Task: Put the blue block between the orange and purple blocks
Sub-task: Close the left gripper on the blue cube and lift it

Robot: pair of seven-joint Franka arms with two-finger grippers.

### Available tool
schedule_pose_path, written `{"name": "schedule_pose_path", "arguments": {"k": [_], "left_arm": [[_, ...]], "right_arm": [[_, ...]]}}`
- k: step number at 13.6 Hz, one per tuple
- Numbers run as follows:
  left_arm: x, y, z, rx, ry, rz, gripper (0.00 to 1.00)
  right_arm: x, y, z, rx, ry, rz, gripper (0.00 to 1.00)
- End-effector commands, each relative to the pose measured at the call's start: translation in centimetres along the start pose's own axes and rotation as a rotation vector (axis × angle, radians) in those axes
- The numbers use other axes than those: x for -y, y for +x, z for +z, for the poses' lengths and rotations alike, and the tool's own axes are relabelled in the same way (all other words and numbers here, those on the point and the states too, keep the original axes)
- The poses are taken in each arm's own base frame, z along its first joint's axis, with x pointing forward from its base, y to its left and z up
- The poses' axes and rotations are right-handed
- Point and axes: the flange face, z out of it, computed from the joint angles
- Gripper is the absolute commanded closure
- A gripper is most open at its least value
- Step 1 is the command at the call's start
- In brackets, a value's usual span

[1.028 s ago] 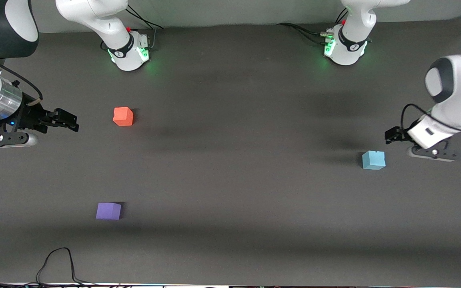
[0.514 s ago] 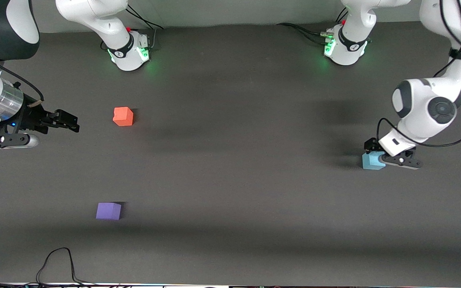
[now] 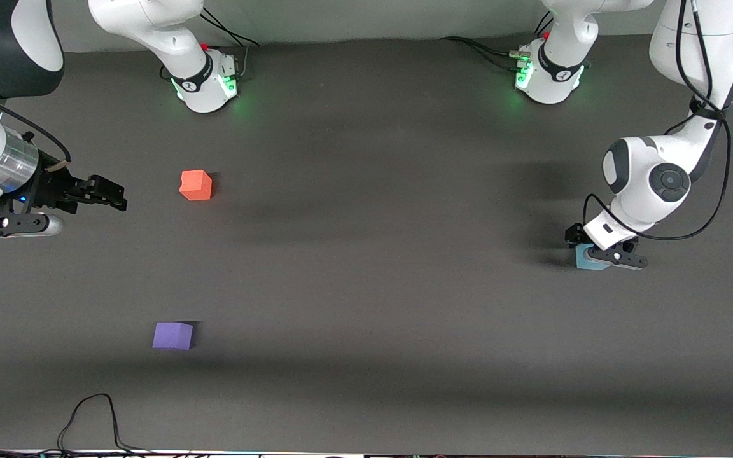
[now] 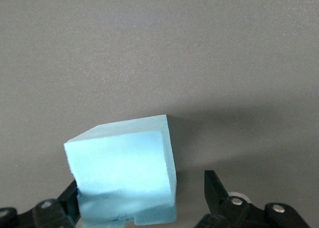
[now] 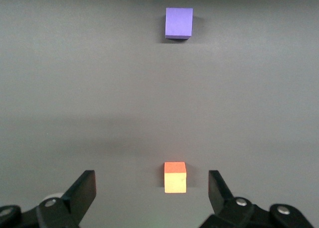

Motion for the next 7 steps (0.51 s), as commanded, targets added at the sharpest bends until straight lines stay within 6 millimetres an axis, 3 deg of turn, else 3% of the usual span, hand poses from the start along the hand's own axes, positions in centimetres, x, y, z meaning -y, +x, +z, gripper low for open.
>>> {"name": "schedule_pose_path", "arguments": {"k": [1,4,5,7], "left_arm": [[0.16,-1.19,-0.34,0.008,0.001,0.069,0.00],[0.05,-1.28,-0.02,0.016,-0.001,0.092,0.02],[-0.02,-1.26,-0.02,0.016,-0.001,0.094,0.12],[0.17,-1.16,-0.07,0.015,0.000,0.079,0.58]], "right_arm": [[0.25,0.40,-0.46,-0.011,0.019,-0.003,0.00],[0.34,0.39,-0.46,-0.011,0.019,-0.005,0.00],[0.34,0.39,-0.46,-0.011,0.019,-0.005,0.00],[0.34,0.38,-0.38,-0.010,0.019,-0.005,0.00]]}}
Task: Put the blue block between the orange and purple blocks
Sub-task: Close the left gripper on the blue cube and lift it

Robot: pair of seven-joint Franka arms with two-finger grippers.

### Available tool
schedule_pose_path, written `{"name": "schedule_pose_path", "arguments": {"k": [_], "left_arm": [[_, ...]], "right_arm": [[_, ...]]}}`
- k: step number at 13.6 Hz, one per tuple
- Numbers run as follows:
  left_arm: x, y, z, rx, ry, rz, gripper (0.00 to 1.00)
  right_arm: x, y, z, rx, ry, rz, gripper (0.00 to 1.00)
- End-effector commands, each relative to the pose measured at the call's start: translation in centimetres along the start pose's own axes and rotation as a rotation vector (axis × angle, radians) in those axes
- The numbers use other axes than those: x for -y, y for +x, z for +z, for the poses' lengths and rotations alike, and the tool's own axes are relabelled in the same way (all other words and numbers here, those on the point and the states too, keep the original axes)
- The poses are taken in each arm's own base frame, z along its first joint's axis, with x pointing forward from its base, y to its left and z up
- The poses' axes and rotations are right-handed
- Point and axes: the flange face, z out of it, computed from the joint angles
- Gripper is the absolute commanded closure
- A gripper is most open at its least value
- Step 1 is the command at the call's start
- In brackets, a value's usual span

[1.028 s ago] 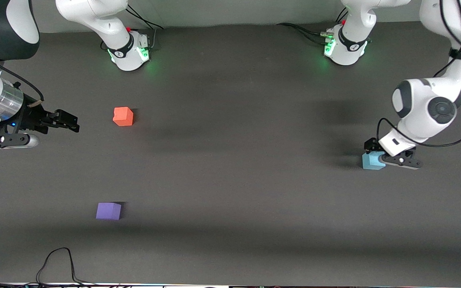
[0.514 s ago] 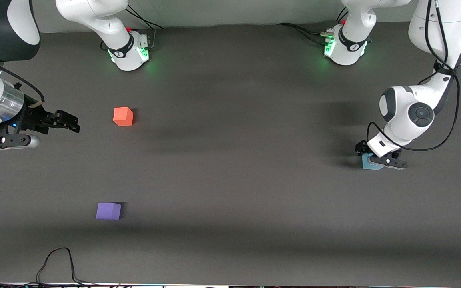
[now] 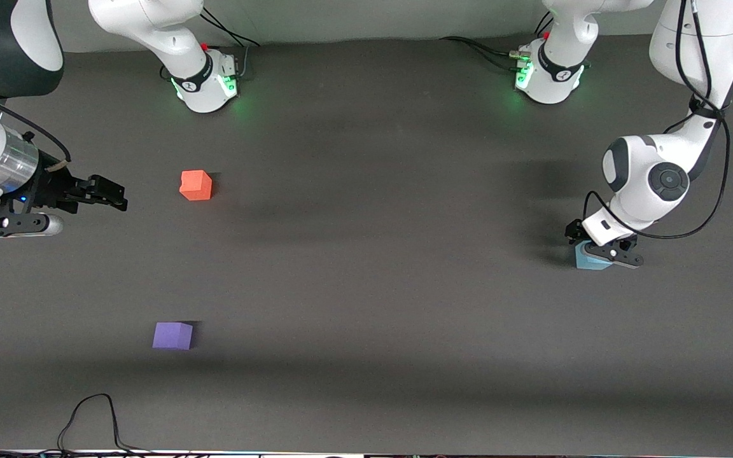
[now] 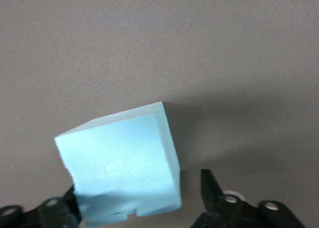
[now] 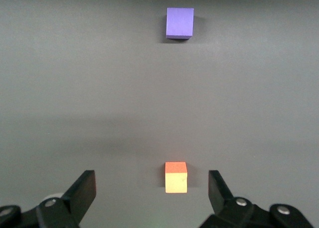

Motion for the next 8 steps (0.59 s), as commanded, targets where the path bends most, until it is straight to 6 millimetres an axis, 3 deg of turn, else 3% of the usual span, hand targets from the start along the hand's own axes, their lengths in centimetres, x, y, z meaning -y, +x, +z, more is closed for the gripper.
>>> {"name": "schedule_pose_path", "arguments": {"k": [1,2,4,7,8], "left_arm": [[0.2,-0.1,-0.8,-0.009,0.006,0.008,0.70],[0.4,0.1,-1.1,-0.011,0.005,0.002,0.77],[0.9,1.4,-2.2,0.014,-0.005,-0.006,0.78],[0.9,1.5,-2.5,0.035,-0.014,-0.021,0.78],[1.3,2.5,-3.5,0.015,-0.009,-0.026,0.78]], "right_arm": [[0.2,0.4,-0.5,-0.011,0.016,-0.003,0.00],[0.3,0.4,-0.5,-0.011,0.016,-0.005,0.00],[0.2,0.4,-0.4,-0.010,0.016,-0.003,0.00],[0.2,0.4,-0.4,-0.010,0.016,-0.003,0.00],[0.3,0.4,-0.4,-0.010,0.015,-0.005,0.00]]}}
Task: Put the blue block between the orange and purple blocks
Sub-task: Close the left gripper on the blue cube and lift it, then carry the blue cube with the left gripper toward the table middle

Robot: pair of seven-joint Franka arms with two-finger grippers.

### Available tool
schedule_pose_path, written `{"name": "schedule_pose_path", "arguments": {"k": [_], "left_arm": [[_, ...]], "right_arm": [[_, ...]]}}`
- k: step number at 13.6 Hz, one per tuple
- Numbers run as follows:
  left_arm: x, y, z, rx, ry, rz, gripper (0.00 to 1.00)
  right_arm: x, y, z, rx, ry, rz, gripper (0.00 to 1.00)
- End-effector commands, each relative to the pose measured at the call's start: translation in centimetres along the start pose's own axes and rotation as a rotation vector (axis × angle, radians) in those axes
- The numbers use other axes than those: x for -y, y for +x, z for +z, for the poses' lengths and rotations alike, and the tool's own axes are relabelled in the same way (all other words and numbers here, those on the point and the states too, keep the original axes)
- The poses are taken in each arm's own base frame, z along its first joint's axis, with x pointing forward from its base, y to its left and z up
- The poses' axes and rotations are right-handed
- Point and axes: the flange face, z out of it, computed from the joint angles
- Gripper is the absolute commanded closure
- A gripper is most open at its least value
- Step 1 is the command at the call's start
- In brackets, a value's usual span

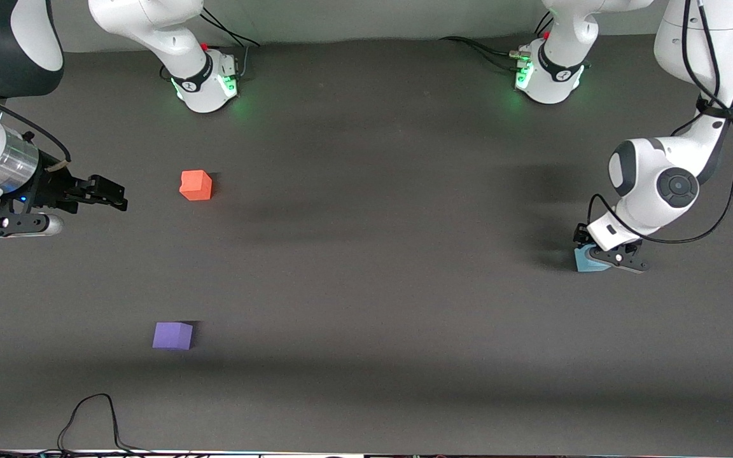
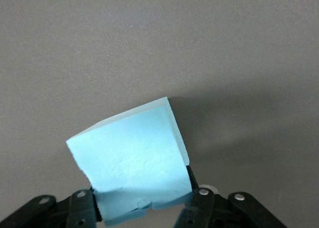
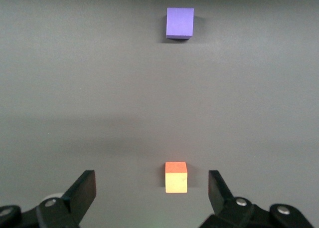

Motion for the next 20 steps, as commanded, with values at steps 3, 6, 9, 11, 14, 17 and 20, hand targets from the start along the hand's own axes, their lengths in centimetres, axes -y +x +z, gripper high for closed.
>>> {"name": "schedule_pose_path", "arguments": {"k": [3,6,9,11,14,17,20], "left_arm": [[0.9,3.6,-6.8,0.054,-0.022,-0.073,0.78],[-4.1,6.8,-12.8,0.094,-0.047,-0.178,0.78],[-14.4,9.8,-16.1,0.101,-0.062,-0.253,0.78],[-22.0,11.1,-17.3,0.078,-0.079,-0.299,0.78],[-34.7,12.8,-16.9,0.060,-0.097,-0.278,0.78],[-46.3,14.4,-13.7,0.037,-0.090,-0.265,0.77],[-53.6,12.4,-8.4,0.010,-0.016,-0.212,0.77]], "right_arm": [[0.3,0.4,-0.4,-0.010,0.015,-0.005,0.00],[0.2,0.4,-0.4,-0.010,0.015,-0.003,0.00],[0.3,0.4,-0.4,-0.010,0.015,-0.006,0.00],[0.3,0.4,-0.4,-0.010,0.015,-0.008,0.00],[0.2,0.4,-0.3,-0.009,0.015,-0.006,0.00],[0.2,0.4,-0.4,-0.010,0.015,-0.006,0.00],[0.3,0.4,-0.3,-0.008,0.016,-0.009,0.00]]}}
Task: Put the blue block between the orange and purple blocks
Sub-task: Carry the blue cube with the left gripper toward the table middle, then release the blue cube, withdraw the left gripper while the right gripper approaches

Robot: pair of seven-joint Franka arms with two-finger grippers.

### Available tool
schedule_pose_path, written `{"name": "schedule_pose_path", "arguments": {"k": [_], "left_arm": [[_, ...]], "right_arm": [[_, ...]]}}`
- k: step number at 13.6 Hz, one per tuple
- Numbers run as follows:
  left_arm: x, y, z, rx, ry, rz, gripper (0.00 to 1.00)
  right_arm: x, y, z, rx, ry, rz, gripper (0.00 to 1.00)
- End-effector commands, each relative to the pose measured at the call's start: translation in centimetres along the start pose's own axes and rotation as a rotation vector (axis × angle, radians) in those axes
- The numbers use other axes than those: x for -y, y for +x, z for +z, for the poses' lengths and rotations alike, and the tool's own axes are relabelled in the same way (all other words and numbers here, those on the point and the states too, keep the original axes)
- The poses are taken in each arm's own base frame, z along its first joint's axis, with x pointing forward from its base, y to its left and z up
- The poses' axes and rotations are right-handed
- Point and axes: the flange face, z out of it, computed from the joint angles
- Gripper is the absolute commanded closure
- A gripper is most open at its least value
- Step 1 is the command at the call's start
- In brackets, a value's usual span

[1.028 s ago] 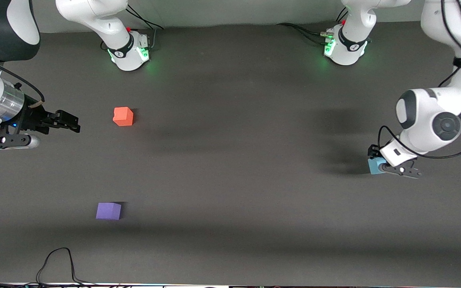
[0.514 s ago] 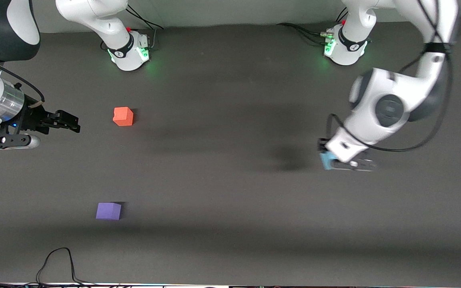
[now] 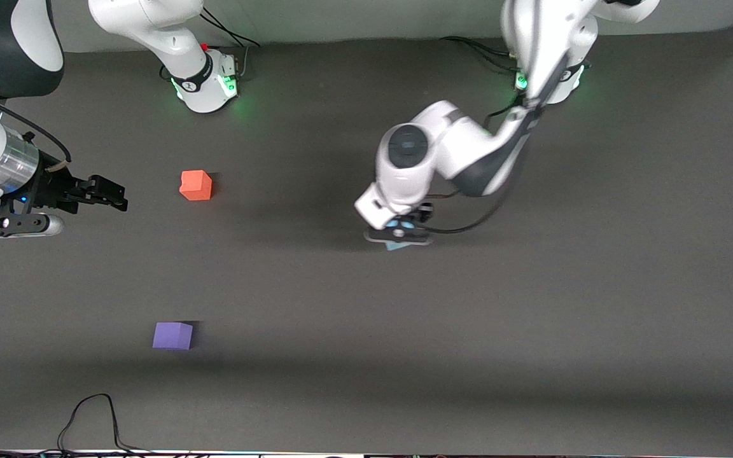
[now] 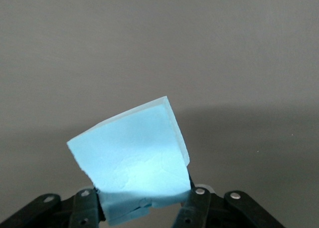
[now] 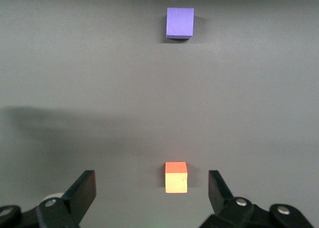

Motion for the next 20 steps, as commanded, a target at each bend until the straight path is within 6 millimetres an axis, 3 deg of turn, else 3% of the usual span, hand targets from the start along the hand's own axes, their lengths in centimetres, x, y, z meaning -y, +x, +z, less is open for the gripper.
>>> {"name": "schedule_pose_path", "arguments": {"k": [1,5,7,9,10,11,12,14,17,19,20], "left_arm": [[-5.6,-1.9,4.8,-0.047,0.020,0.055,0.77],[-7.6,-4.0,9.3,-0.035,0.011,0.085,0.73],[-7.7,-4.0,9.9,-0.044,0.014,0.097,0.67],[-8.0,-4.3,10.0,-0.060,0.029,0.122,0.21],[-7.9,-4.2,10.0,-0.063,0.036,0.125,0.07],[-7.5,-3.9,9.3,-0.064,0.039,0.125,0.01],[-7.3,-3.4,8.5,-0.069,0.034,0.111,0.00],[-6.6,-2.6,4.2,-0.080,0.037,0.092,0.00],[-1.7,0.3,-3.1,-0.036,0.022,0.003,0.00],[4.8,3.1,-7.9,0.055,-0.003,-0.002,0.00],[10.3,4.7,-11.2,0.114,-0.019,0.005,0.00]], "right_arm": [[0.2,0.4,-0.3,-0.009,0.016,-0.006,0.00],[0.4,0.4,-0.3,-0.009,0.014,-0.009,0.00],[0.4,0.3,-0.3,-0.009,0.016,-0.009,0.00],[0.4,0.3,-0.3,-0.009,0.016,-0.009,0.00],[0.3,0.3,-0.3,-0.009,0.016,-0.007,0.00],[0.3,0.3,-0.3,-0.009,0.016,-0.007,0.00],[0.4,0.3,-0.3,-0.009,0.016,-0.009,0.00],[0.4,0.3,-0.3,-0.007,0.016,-0.009,0.00],[0.3,0.3,-0.3,-0.008,0.016,-0.009,0.00],[0.3,0.3,-0.3,-0.008,0.016,-0.007,0.00],[0.4,0.3,-0.3,-0.007,0.016,-0.009,0.00]]}}
